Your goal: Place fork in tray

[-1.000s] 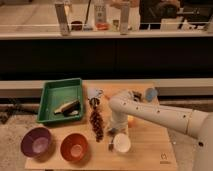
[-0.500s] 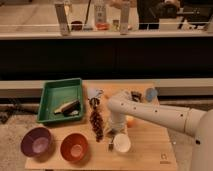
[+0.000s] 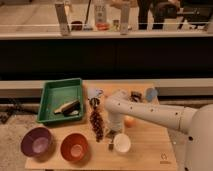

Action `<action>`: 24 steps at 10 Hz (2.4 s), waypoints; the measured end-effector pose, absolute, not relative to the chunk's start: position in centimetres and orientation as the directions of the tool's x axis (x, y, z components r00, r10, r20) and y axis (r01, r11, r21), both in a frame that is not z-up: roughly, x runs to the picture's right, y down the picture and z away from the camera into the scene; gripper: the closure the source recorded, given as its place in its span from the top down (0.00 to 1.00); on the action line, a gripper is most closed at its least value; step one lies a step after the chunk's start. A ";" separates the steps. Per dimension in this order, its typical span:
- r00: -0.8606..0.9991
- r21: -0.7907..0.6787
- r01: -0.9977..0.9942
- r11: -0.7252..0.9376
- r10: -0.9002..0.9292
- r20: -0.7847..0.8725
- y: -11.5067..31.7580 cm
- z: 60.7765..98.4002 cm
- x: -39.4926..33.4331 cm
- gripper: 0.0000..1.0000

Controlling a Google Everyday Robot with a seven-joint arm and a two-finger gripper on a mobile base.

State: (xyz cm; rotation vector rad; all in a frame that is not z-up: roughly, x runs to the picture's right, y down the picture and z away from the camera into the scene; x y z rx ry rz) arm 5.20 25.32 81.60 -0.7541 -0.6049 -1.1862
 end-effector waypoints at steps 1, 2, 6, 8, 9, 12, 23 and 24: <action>0.269 -0.195 0.963 0.188 -0.584 0.766 25.5 81.7 4.8 0.69; 0.267 -0.195 0.963 0.185 -0.581 0.769 25.6 81.8 4.5 0.69; 0.267 -0.201 0.963 0.177 -0.573 0.775 25.9 82.1 3.9 0.49; 0.266 -0.202 0.964 0.175 -0.571 0.777 25.8 82.0 3.8 0.47; 0.264 -0.201 0.964 0.173 -0.571 0.777 25.7 81.9 3.8 0.47; 0.265 -0.202 0.964 0.173 -0.571 0.777 25.7 81.9 3.8 0.47; 0.287 -0.222 0.958 0.183 -0.564 0.774 25.4 82.2 4.6 0.47; 0.289 -0.223 0.957 0.184 -0.564 0.773 25.3 82.2 4.7 0.47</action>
